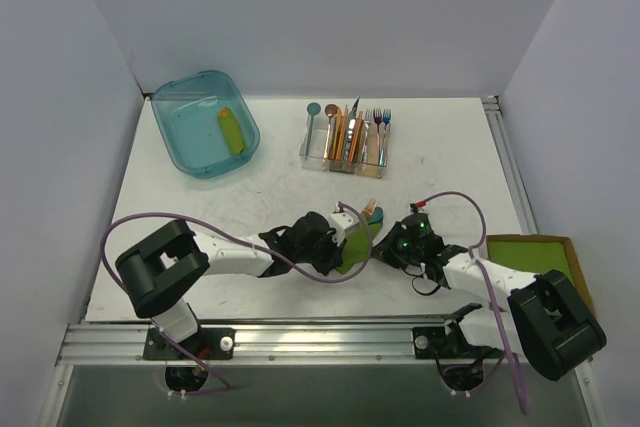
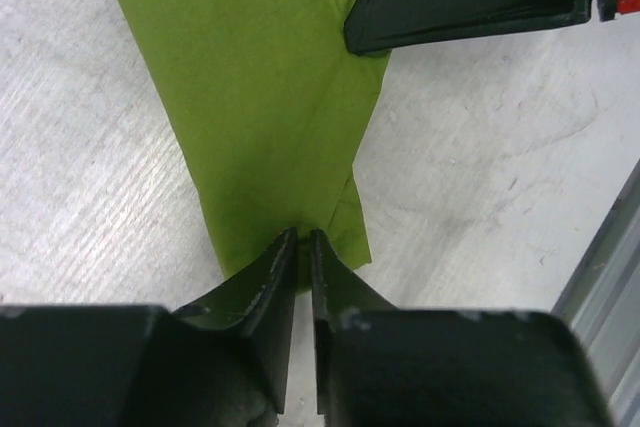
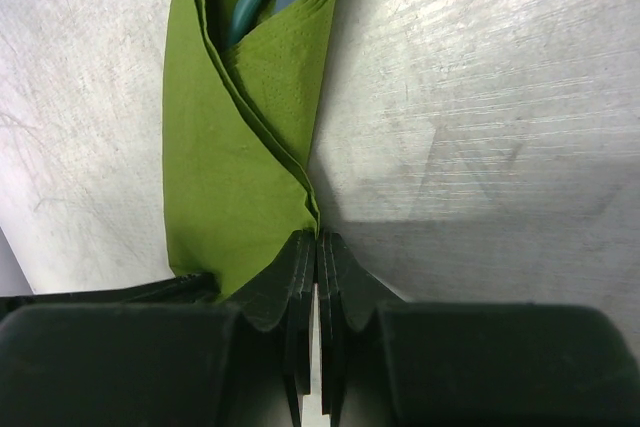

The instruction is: Place the utensils on the paper napkin and roll it up

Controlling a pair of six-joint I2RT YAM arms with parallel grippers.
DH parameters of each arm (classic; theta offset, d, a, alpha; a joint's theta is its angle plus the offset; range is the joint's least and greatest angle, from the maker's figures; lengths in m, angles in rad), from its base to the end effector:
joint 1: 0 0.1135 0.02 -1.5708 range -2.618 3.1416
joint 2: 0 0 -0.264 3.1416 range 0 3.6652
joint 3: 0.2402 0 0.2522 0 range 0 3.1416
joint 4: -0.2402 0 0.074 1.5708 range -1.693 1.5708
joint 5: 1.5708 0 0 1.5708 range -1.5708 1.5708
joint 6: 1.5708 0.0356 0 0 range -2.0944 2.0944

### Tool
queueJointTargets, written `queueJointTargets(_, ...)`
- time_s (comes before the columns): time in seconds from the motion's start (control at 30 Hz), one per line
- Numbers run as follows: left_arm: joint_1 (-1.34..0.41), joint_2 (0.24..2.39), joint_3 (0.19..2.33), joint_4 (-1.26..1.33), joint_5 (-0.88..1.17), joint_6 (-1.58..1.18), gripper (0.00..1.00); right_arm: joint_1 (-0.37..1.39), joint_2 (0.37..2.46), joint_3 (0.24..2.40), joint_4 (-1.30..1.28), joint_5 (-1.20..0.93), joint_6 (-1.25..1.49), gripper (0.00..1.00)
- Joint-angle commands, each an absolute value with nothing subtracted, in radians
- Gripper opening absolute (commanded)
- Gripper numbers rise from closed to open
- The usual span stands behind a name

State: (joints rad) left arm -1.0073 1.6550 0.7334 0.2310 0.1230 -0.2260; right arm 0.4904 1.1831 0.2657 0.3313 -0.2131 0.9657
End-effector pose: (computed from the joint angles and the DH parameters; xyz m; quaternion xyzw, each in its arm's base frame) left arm 0.1685 -0.2749 0.1481 0.3681 0.8250 -0.2913 0.3147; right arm 0.1794 0.1043 0.1397 0.1574 0.8634 0.3827 0.2885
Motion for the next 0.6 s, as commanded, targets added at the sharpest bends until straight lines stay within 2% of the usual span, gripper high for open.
queueJointTargets(0.0, -1.014, 1.570, 0.719, 0.192, 0.063, -0.245, 0.21, 0.482, 1.173, 0.288, 0.270, -0.169, 0.936, 0.00)
queueJointTargets(0.1, -1.011, 1.503, 0.727, 0.146, 0.008, -0.252, 0.32, 0.482, 1.177, 0.293, 0.261, -0.169, 0.919, 0.00)
queueJointTargets(0.13, -1.011, 1.488, 0.736, 0.118, -0.026, -0.255, 0.40, 0.482, 1.177, 0.293, 0.259, -0.170, 0.917, 0.00)
queueJointTargets(0.23, -1.003, 1.439, 0.761, 0.078, -0.095, -0.250, 0.51, 0.482, 1.170, 0.290, 0.258, -0.172, 0.913, 0.00)
queueJointTargets(0.27, -1.003, 1.431, 0.770, 0.074, -0.101, -0.239, 0.59, 0.482, 1.166, 0.288, 0.258, -0.173, 0.913, 0.00)
queueJointTargets(0.33, -0.997, 1.428, 0.799, 0.054, -0.107, -0.212, 0.68, 0.483, 1.160, 0.284, 0.258, -0.175, 0.908, 0.00)
queueJointTargets(0.4, -0.994, 1.452, 0.854, 0.037, -0.123, -0.198, 0.81, 0.483, 1.147, 0.281, 0.252, -0.169, 0.902, 0.00)
queueJointTargets(0.43, -0.991, 1.463, 0.873, 0.022, -0.133, -0.184, 0.93, 0.483, 1.144, 0.278, 0.252, -0.170, 0.900, 0.00)
queueJointTargets(0.57, -0.942, 1.464, 0.890, 0.060, -0.192, -0.207, 0.94, 0.483, 1.134, 0.276, 0.252, -0.175, 0.899, 0.00)
